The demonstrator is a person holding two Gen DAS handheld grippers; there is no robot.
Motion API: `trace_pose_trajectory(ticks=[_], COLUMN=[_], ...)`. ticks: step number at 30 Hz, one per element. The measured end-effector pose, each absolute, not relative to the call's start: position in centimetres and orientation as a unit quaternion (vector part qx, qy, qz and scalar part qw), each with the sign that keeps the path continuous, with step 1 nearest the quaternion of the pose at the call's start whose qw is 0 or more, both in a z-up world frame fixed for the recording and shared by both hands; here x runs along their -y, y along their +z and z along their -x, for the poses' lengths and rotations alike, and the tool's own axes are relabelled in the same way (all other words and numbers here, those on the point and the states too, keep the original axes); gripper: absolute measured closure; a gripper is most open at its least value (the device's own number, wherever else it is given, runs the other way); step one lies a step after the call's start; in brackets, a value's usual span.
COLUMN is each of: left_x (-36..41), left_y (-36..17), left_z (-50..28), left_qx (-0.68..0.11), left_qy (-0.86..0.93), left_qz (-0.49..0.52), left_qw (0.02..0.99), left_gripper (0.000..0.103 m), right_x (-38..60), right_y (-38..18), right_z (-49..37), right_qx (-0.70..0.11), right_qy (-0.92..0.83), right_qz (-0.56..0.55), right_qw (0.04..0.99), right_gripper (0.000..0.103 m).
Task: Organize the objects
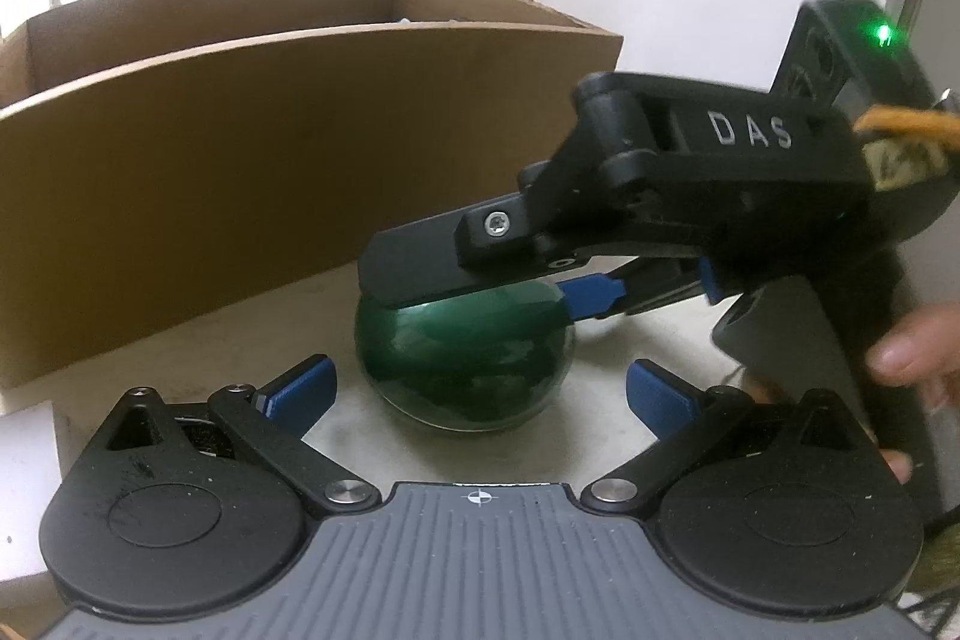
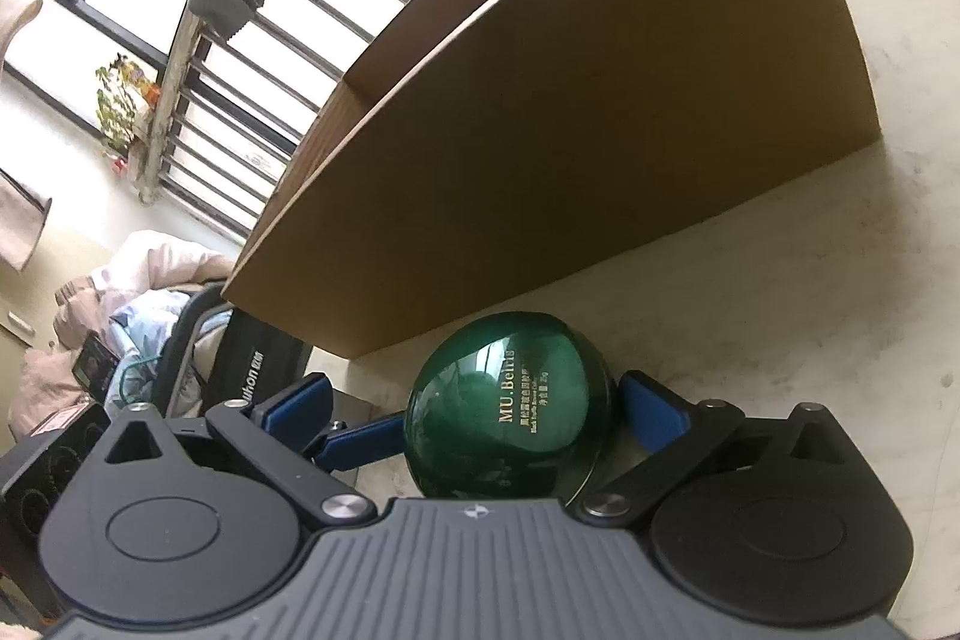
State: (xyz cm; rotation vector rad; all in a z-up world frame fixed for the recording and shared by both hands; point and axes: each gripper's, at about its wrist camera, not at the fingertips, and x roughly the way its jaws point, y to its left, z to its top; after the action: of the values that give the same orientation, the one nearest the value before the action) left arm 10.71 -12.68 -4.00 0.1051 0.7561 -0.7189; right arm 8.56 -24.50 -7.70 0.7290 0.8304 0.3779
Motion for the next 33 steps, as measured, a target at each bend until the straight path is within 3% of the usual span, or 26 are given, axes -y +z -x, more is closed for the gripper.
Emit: trace_pose_trajectory(ticks=[11, 14, 18, 25, 33], left_x=[13.7, 14.0, 14.6, 14.0, 13.5], left_y=[-5.0, -5.3, -5.5, -5.9, -6.8], left_z=[-9.6, -9.3, -8.8, -7.8, -7.9], left_qx=[-0.337, -0.336, -0.335, -0.329, -0.334], left_qy=[-0.32, -0.318, -0.324, -0.319, -0.315], left_qz=[-0.077, -0.081, -0.085, -0.082, -0.065], left_qw=[0.882, 0.883, 0.881, 0.885, 0.886], left_gripper=[0.006, 0.008, 0.016, 0.017, 0.017], right_x=[22.0, 21.3, 21.3, 21.8, 21.9], right_y=[-5.5, -5.4, -5.4, -5.3, -5.2], right_z=[-8.6, -8.6, -8.4, -8.1, -8.4], right_qx=[-0.401, -0.405, -0.409, -0.412, -0.415], right_qy=[0.157, 0.146, 0.142, 0.14, 0.143], right_qz=[-0.24, -0.217, -0.21, -0.213, -0.217], right_qw=[0.87, 0.876, 0.876, 0.875, 0.872], right_gripper=[0.005, 0.011, 0.014, 0.021, 0.021])
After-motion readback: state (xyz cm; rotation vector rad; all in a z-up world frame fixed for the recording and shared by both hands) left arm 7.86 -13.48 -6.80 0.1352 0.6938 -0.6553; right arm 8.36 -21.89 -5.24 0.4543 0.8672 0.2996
